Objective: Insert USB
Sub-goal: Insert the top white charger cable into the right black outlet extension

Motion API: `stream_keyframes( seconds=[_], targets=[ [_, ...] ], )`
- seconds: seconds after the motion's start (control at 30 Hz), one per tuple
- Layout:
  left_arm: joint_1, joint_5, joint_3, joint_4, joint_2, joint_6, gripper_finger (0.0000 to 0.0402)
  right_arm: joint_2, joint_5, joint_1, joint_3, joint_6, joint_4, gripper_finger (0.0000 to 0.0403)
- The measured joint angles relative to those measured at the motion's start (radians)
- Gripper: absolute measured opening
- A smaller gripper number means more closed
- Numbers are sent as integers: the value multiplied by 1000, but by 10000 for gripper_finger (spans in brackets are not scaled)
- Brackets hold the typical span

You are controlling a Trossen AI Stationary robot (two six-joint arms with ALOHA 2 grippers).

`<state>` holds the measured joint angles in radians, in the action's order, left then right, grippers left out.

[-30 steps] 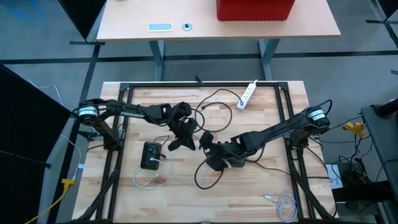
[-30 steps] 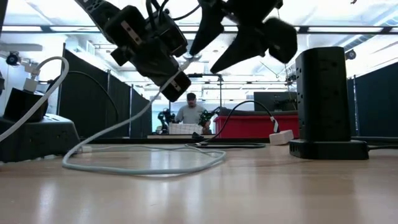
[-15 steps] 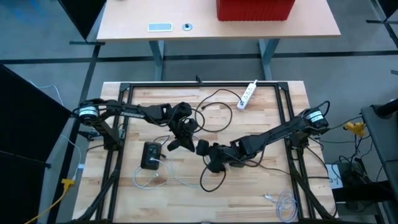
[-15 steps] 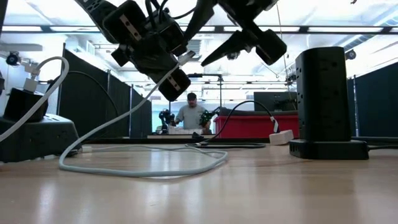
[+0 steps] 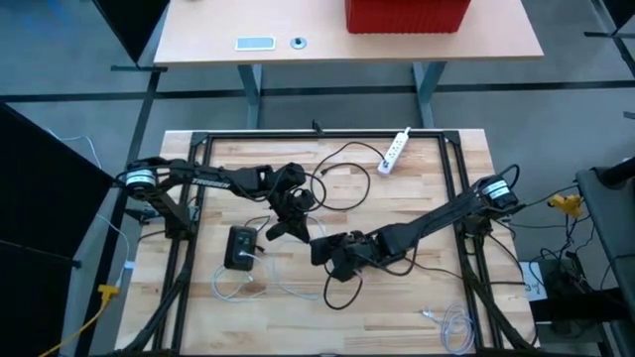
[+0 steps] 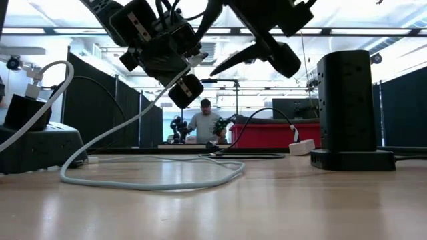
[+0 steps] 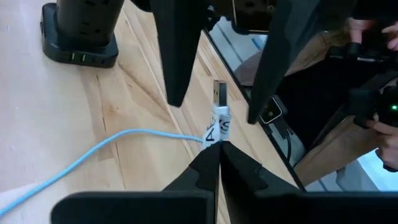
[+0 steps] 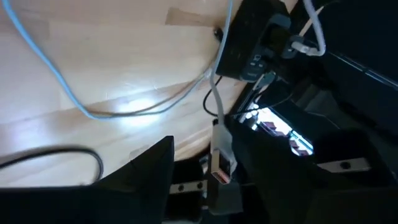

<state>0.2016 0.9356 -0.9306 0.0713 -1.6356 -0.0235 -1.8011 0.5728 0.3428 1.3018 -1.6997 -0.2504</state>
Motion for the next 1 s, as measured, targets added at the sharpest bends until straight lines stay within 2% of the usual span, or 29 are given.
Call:
stream_keyframes(
  seconds=[0.17, 0.43, 0.6, 0.73, 1.0],
  targets=[
    [0, 0, 0, 2, 0, 0, 0, 0, 44, 0, 0, -1, 2, 151],
    [0, 0, 0, 5, 0, -9, 0, 0, 49, 8, 0, 0, -3, 73],
    [0, 0, 0, 4, 0, -11, 0, 0, 49, 19, 0, 4, -4, 50],
    [0, -1, 0, 4, 0, -11, 0, 0, 57, 18, 0, 5, -12, 62],
    [0, -1, 0, 4, 0, -4, 0, 0, 59, 21, 0, 24, -23, 161]
  ],
)
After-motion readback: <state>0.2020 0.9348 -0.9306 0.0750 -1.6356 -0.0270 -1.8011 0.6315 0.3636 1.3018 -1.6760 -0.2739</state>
